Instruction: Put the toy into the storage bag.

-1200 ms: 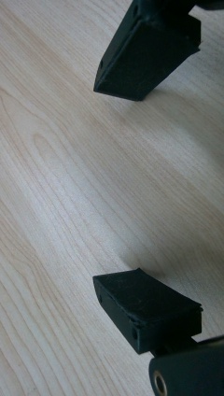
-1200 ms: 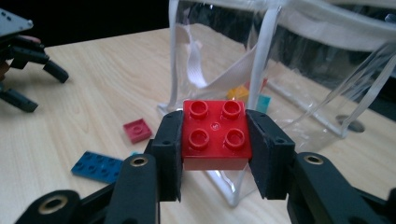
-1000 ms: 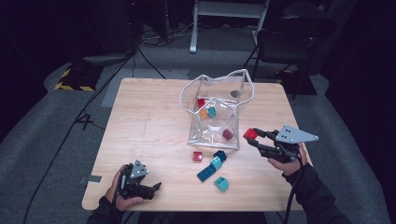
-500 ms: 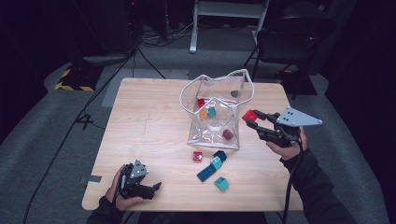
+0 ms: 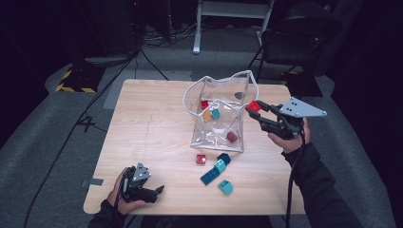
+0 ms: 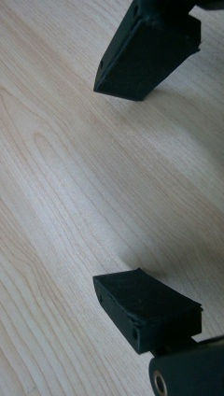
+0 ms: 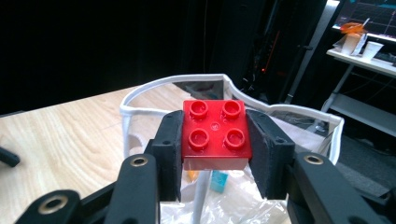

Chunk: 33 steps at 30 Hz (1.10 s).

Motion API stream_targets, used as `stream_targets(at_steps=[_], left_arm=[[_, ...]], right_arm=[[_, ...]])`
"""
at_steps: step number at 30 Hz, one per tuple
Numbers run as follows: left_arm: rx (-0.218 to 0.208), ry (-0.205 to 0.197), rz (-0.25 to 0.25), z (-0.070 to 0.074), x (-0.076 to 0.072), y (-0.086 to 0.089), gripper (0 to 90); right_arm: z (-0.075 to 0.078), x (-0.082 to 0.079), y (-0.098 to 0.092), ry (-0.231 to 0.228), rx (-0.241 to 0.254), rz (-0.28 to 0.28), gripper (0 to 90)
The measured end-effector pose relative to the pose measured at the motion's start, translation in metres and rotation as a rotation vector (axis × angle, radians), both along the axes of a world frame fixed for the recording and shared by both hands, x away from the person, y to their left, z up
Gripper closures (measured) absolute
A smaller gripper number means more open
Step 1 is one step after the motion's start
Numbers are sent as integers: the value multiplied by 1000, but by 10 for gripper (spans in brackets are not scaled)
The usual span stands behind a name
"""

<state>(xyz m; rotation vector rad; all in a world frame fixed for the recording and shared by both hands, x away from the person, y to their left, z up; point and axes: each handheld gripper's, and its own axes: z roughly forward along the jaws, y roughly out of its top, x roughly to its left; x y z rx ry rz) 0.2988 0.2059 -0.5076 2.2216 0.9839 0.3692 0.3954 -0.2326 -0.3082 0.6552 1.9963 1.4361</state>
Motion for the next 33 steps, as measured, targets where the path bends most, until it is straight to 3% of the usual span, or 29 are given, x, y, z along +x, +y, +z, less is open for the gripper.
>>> stream_targets(at_steps=[14, 33], left_arm=[[0, 0, 0, 0, 0, 0, 91], [2, 0, 0, 0, 0, 0, 91]], right_arm=[[18, 21, 19, -13, -4, -25, 590], [7, 47, 36, 31, -23, -62, 590]])
